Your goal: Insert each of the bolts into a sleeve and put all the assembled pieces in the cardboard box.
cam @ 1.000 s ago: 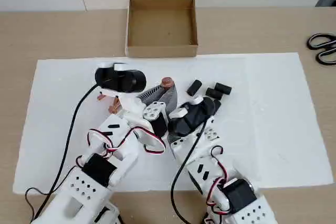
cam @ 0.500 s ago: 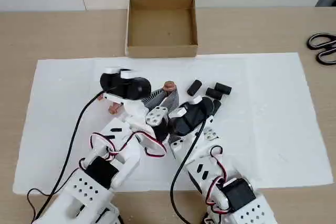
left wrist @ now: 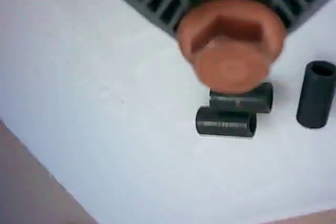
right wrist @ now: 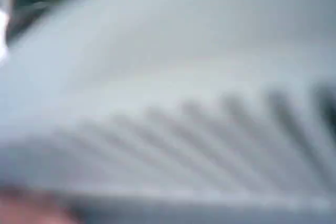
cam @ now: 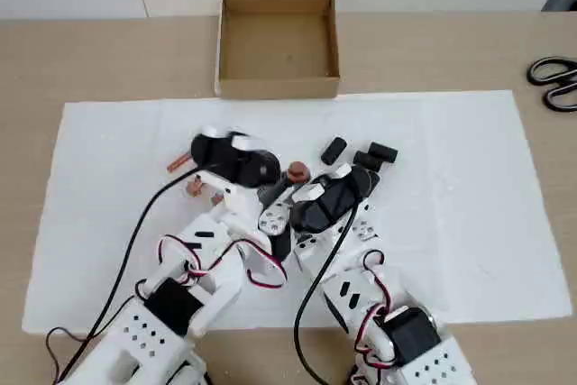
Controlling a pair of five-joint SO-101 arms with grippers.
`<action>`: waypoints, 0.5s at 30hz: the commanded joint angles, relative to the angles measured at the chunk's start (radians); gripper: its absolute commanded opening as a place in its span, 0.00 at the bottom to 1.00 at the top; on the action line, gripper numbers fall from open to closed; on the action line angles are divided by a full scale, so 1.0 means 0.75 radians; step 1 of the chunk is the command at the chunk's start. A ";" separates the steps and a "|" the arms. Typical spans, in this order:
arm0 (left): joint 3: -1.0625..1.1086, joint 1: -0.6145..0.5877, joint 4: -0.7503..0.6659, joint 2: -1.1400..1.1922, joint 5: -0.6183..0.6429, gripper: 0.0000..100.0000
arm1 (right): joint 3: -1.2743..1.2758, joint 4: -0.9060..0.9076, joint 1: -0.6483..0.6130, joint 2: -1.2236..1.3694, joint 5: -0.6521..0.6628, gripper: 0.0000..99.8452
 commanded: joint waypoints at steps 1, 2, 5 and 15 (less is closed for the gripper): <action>-0.005 0.004 0.051 -0.037 -0.008 0.01 | -0.037 -0.040 0.001 -0.019 -0.006 0.00; -0.005 0.004 0.057 -0.037 -0.008 0.01 | -0.037 -0.040 0.001 -0.019 -0.006 0.00; -0.005 0.004 0.057 -0.039 -0.008 0.01 | -0.037 -0.040 0.001 -0.019 -0.006 0.00; 0.001 0.012 0.176 -0.043 -0.008 0.01 | -0.037 -0.040 0.001 -0.019 -0.004 0.00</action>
